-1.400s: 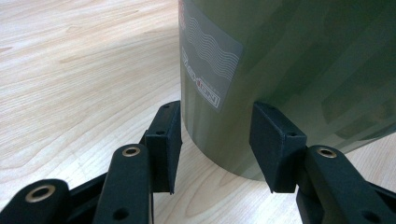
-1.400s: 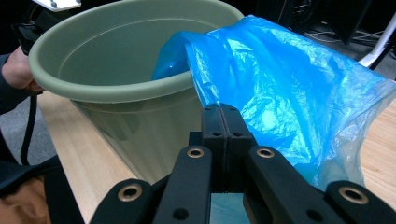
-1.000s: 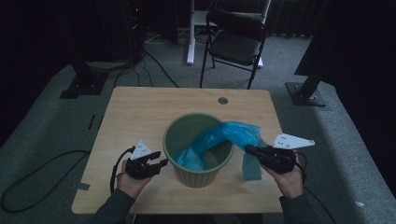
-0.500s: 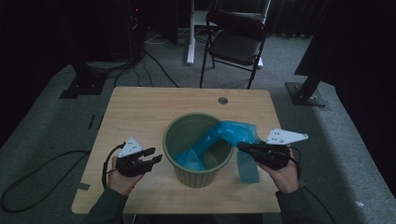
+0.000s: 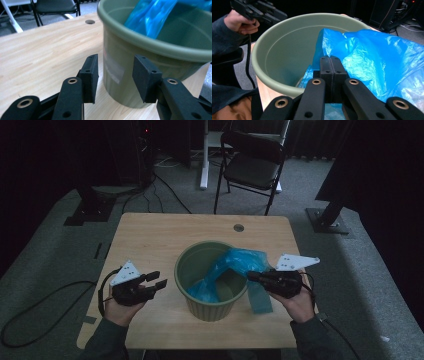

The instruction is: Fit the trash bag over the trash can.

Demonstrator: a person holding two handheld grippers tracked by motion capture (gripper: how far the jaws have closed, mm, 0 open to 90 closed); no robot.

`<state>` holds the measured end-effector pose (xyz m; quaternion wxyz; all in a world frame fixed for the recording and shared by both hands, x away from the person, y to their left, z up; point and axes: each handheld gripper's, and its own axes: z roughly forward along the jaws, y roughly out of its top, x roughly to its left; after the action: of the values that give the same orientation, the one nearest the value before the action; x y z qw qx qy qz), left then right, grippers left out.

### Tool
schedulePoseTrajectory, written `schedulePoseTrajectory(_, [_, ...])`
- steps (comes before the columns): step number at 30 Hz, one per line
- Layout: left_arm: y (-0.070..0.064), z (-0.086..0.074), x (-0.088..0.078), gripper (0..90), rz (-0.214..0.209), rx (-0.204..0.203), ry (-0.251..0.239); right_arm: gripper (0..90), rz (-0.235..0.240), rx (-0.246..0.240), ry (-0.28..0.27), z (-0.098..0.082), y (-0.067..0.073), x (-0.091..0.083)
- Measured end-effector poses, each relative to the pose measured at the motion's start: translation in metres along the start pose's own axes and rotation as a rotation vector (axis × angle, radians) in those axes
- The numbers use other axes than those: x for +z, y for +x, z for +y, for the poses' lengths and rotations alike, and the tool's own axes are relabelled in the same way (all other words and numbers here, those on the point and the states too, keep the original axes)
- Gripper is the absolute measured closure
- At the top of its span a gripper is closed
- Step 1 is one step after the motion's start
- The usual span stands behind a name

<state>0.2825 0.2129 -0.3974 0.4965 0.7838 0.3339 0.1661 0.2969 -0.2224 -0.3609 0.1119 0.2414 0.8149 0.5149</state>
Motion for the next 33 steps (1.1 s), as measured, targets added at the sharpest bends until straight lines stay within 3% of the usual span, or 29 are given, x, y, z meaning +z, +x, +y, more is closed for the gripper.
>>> schedulePoseTrajectory(19, [-0.015,0.031,0.013,56.7,-0.065,0.087,0.005,90.0,0.070,-0.003,0.023,0.008,0.002,0.025])
schedulePoseTrajectory(33, [-0.028,0.046,0.031,57.5,-0.106,0.144,0.027,90.0,0.126,-0.016,0.002,0.018,0.008,0.034])
